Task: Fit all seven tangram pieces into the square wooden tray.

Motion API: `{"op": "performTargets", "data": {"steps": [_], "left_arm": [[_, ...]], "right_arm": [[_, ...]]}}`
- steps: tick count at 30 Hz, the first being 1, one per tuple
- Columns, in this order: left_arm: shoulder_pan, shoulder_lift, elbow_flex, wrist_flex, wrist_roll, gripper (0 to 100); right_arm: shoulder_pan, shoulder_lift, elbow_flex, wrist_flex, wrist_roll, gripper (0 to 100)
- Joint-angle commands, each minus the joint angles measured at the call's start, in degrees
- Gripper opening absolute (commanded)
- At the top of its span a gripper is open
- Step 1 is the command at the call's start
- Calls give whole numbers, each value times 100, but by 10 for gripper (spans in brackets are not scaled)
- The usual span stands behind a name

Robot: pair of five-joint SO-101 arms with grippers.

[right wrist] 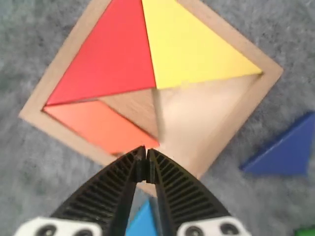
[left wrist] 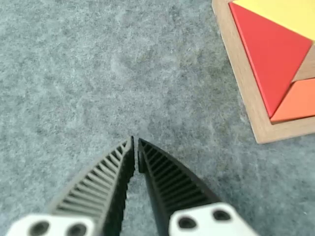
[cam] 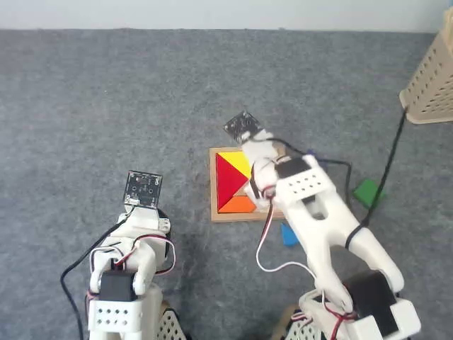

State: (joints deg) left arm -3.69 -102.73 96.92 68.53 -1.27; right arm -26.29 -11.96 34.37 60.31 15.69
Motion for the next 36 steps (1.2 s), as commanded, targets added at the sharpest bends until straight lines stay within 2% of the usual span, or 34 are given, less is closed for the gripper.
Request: {"op": "performTargets", "data": {"steps": [1,6,11,15,18,22,27,36], "left_arm": [[-26,-18,-31,26,53,11],[-26,-18,-31,26,53,11],[-26,-18,-31,26,53,11],[-26,-18,-31,26,53,11],[-26,-18,-31,26,53,11],[-26,-18,-31,26,53,11],[-26,-18,-31,26,53,11],[-26,-18,-31,26,53,11]], "right_arm": [[523,-295,-958,875,114,10],[1552,-286,-1486,1270,431,26],[1754,-286,-1398,1499,1196,134],[1886,-286,-1363,1473,1503,137],[2000,-277,-1363,1165,1380,137],[1560,-321,-1380,1103,413,138],[1622,-13,-1433,1077,431,138],[1675,716,-1248,444,431,138]]}}
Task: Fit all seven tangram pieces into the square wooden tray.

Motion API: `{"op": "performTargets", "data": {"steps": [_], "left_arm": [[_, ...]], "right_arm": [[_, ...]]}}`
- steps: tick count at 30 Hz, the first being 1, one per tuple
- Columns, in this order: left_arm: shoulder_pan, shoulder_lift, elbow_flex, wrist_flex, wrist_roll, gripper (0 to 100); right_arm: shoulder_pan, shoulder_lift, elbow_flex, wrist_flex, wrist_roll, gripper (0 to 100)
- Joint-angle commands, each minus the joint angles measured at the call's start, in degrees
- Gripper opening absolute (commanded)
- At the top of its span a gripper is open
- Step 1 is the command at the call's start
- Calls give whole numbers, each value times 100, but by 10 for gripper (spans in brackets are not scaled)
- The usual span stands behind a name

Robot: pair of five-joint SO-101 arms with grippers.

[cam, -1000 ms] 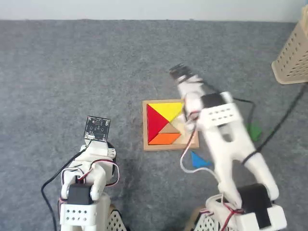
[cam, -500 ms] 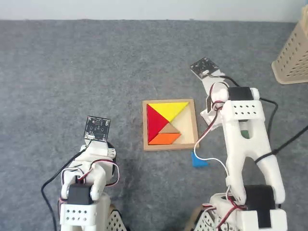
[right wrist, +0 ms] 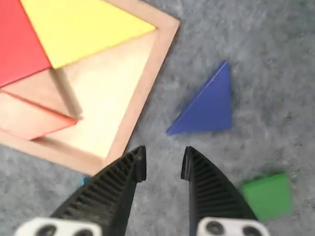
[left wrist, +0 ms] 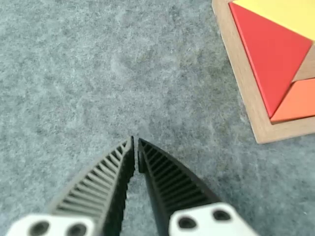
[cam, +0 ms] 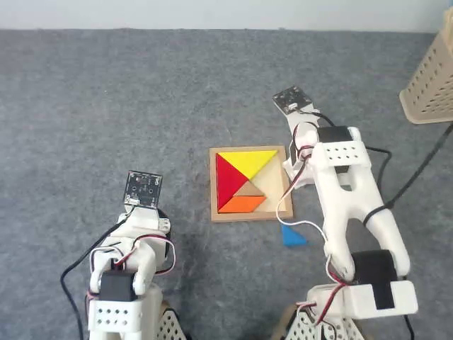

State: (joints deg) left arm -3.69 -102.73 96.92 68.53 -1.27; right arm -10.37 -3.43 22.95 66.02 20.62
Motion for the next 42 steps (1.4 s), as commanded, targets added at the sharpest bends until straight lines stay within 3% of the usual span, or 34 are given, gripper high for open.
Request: {"op": "performTargets", "data": {"steps": [1,6,10,15,21,28,35,42], "left_arm": [[-26,-18,-31,26,53,11],[-26,-18,-31,26,53,11],[-26,-18,-31,26,53,11],[-26,-18,-31,26,53,11],[-26,-18,-31,26,53,11],[-26,-18,-31,26,53,11],[-26,-18,-31,26,53,11],[-26,-18,-31,26,53,11]], "right_arm": [[84,-171,-97,-119,-35,138],[92,-215,-132,-154,105,138],[110,-207,-132,-110,905,138],[813,-198,-132,-119,1855,138],[1138,-180,-132,435,1846,138],[848,-224,-141,681,571,138],[1270,-215,-607,1156,598,137],[1895,-189,-1108,1851,1697,138]]}}
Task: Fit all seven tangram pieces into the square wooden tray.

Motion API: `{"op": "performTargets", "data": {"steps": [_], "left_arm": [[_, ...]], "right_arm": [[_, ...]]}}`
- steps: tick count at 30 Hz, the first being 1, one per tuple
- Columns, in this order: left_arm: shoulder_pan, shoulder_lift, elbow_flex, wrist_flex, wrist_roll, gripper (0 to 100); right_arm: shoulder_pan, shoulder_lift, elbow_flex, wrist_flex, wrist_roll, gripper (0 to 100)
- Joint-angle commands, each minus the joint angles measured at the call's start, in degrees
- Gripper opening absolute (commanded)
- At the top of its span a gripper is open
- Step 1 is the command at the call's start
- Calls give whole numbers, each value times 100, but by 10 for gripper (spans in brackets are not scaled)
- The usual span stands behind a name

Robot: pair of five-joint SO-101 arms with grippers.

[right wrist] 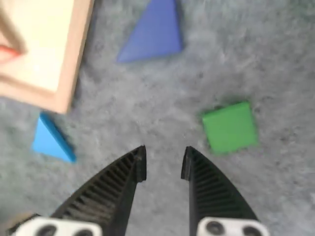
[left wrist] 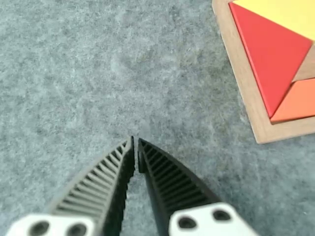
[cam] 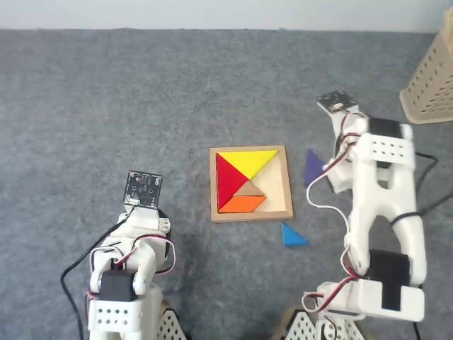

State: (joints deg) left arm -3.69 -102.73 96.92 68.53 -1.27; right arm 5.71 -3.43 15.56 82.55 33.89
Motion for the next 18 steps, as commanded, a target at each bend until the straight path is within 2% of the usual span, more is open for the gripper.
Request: {"op": "performTargets", "data": {"steps": [1,3,6,14,18], "left_arm": [[-26,-18,-31,26,53,11],[-26,-18,-31,26,53,11],[-26,-18,-31,26,53,11],[-26,-18,-31,26,53,11],[-26,-18,-31,26,53,11]], "right_arm": [[391,-189,-369,198,440,138],[602,-171,-352,198,642,139],[866,-154,-352,198,1503,140],[919,-154,246,145,3165,251],[910,-154,668,-752,3226,265]]}}
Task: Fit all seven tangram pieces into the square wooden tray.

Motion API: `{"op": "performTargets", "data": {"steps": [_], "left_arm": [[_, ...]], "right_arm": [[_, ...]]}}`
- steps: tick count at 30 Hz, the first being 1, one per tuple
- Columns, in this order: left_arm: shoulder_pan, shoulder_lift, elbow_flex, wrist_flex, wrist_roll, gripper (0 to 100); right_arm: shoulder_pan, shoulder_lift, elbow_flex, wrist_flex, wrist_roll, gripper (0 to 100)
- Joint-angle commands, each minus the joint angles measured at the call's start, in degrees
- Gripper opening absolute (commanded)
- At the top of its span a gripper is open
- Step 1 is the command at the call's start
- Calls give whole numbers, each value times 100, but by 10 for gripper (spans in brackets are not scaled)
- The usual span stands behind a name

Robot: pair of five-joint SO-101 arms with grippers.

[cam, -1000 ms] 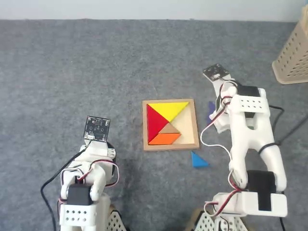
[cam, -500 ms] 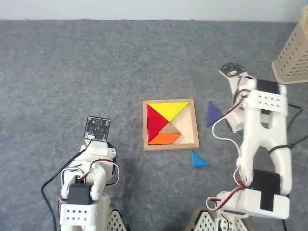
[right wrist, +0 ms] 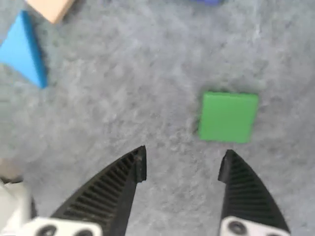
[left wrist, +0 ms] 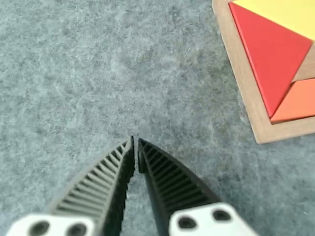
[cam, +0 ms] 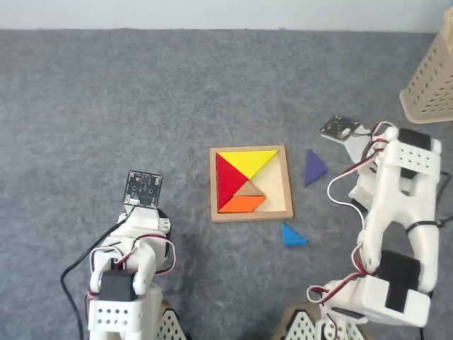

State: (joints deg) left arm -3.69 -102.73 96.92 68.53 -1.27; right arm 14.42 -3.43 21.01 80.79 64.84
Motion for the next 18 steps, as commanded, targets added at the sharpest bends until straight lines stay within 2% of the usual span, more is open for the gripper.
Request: {"op": "performTargets", "data": {"steps": [1,7,18], "left_arm": [[-26,-18,-31,26,53,11],[-26,-18,-31,26,53,11],[-26,-18,-31,26,53,11]], "right_arm": [[40,-154,237,-804,141,269],[48,-154,967,-1490,879,281],[312,523,993,-2229,914,278]]}}
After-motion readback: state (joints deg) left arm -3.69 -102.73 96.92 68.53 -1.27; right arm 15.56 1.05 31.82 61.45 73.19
